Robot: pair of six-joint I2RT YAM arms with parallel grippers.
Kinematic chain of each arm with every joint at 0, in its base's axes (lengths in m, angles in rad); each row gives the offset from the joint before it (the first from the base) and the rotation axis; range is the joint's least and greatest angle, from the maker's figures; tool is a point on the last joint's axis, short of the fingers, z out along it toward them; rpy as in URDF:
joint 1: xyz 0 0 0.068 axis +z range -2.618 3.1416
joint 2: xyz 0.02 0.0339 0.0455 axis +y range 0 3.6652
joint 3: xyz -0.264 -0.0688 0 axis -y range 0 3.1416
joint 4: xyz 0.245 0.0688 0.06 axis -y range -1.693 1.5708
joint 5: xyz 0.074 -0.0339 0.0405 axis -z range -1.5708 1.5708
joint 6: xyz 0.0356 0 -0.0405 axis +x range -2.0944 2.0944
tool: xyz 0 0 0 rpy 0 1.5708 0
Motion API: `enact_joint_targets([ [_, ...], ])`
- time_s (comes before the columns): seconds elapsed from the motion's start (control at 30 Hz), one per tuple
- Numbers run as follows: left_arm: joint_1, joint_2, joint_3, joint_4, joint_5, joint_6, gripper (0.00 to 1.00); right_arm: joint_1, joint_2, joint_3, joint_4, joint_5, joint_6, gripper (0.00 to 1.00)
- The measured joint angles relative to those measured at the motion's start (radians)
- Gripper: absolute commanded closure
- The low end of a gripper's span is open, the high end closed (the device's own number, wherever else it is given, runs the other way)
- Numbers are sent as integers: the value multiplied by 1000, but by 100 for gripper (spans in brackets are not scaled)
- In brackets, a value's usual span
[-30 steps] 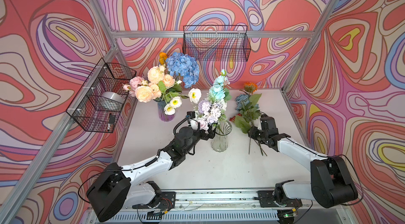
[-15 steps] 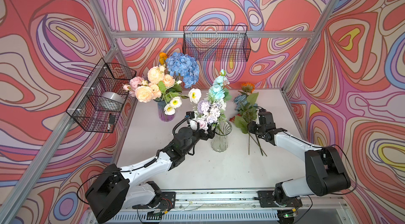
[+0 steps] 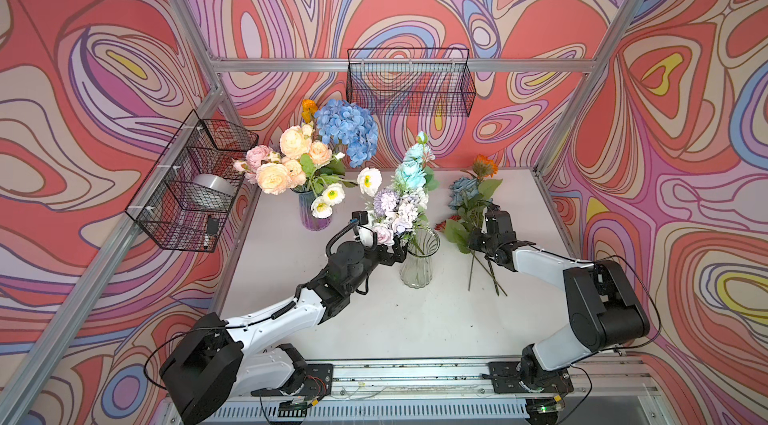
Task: Arrange the flowers into the vase
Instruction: 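Pull the orange gerbera stem out of the pile with the right gripper, then lift the orange gerbera upright and carry it over the clear vase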
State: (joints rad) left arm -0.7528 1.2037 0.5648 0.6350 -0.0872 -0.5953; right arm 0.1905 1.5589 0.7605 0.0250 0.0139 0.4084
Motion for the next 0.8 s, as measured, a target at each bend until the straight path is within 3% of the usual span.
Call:
enact_joint_targets([
  [0.43,1,0,0,1,0,0,0,0,-336,-108,156,71,-54,100],
  [0.8,10,0,0,3,1,0,0,0,-443,-132,187,115,-101,100],
])
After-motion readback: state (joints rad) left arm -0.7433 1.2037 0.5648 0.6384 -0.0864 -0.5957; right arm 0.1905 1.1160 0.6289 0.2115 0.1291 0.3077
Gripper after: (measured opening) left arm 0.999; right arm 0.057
